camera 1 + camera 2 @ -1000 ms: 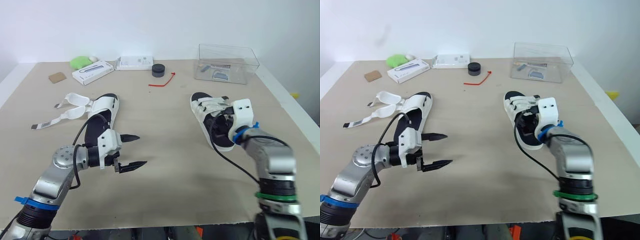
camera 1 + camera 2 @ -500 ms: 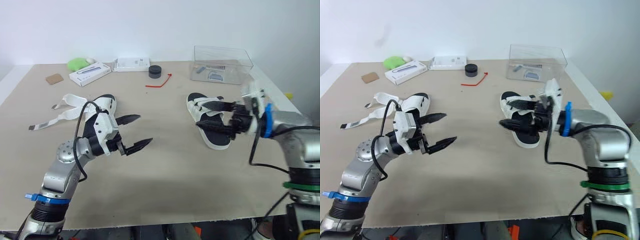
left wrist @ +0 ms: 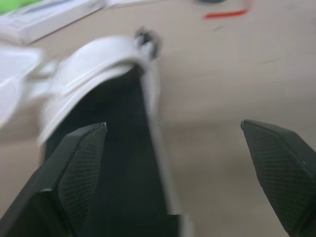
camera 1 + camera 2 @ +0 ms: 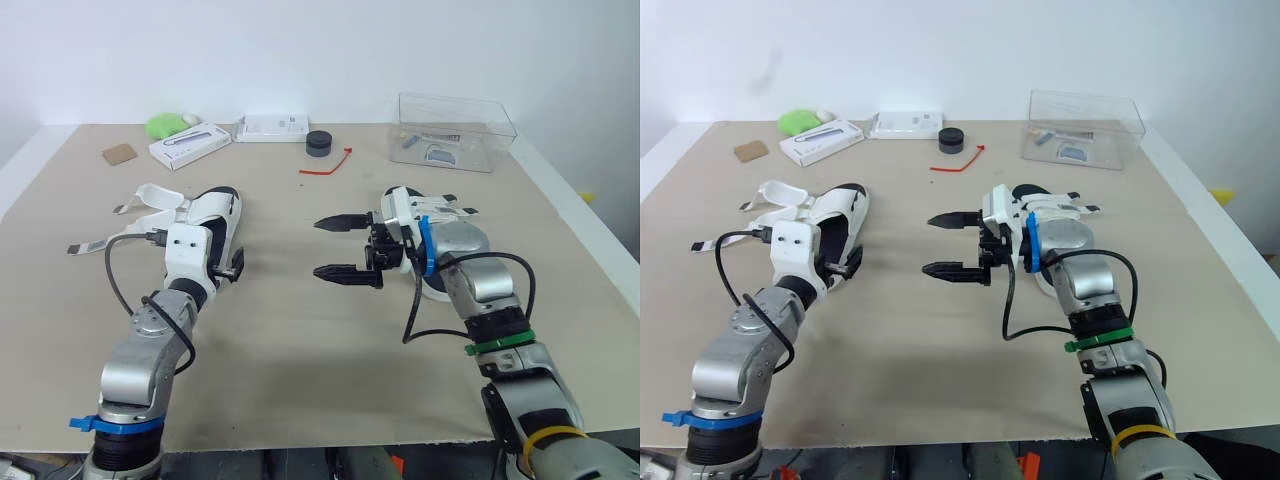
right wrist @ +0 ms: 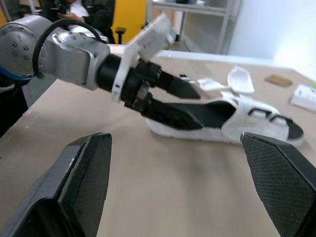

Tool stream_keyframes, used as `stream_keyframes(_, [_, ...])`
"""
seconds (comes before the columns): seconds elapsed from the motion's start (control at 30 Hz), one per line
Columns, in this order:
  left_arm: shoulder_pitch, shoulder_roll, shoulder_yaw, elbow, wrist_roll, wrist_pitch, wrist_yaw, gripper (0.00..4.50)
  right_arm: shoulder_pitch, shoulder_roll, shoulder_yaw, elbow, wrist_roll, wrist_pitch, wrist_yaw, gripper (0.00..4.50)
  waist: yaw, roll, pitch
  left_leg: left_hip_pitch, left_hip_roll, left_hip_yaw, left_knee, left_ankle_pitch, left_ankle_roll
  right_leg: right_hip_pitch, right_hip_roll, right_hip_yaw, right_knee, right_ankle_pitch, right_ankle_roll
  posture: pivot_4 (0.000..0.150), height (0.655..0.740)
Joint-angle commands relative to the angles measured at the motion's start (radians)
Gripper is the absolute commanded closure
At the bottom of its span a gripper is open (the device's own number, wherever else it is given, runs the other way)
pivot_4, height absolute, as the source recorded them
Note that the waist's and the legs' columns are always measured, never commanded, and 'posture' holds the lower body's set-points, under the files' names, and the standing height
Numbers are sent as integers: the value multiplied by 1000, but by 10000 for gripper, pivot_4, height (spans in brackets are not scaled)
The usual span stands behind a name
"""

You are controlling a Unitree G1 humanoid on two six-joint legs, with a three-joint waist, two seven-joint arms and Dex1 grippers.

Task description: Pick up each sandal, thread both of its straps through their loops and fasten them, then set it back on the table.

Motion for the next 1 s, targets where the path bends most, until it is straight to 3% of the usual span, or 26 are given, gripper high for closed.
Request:
stream_keyframes(0.03, [-51,-29,-3,41,40,2,49,0,-48,16,0,59,-4,-36,47,301,0,0,0,0,0,0,0,0,0,0,0,0,0,0,0,1500,7400])
stream_keyframes(0.53, [-234,-39,-46,380,102,-128,16,0,-136,76,-79,185,12,30,-65,301,1,0,0,-1,0,0,0,2,-3,-1,-3,-4,0,1,-2,1500,7400])
stream_keyframes(0.87, [-356,-12,-14,604,96,-262,-36,0,-101,55,-80,158,-22,-3,-83,301,0,0,0,-1,-1,-1,0,2,-3,-1,-4,-6,1,1,-2,1500,7400])
stream_keyframes(0.97, [-388,-9,-5,659,73,-273,-74,7492,-100,59,-79,162,-29,-10,-86,0,0,0,0,-1,-1,-1,0,2,-3,-1,-4,-6,1,1,-2,1500,7400])
stream_keyframes(1.0, [-395,-6,-6,673,74,-279,-83,13283,-100,59,-78,163,-32,-15,-86,0,0,0,0,-1,-1,-1,0,2,-4,-1,-4,-6,1,1,-2,1500,7400])
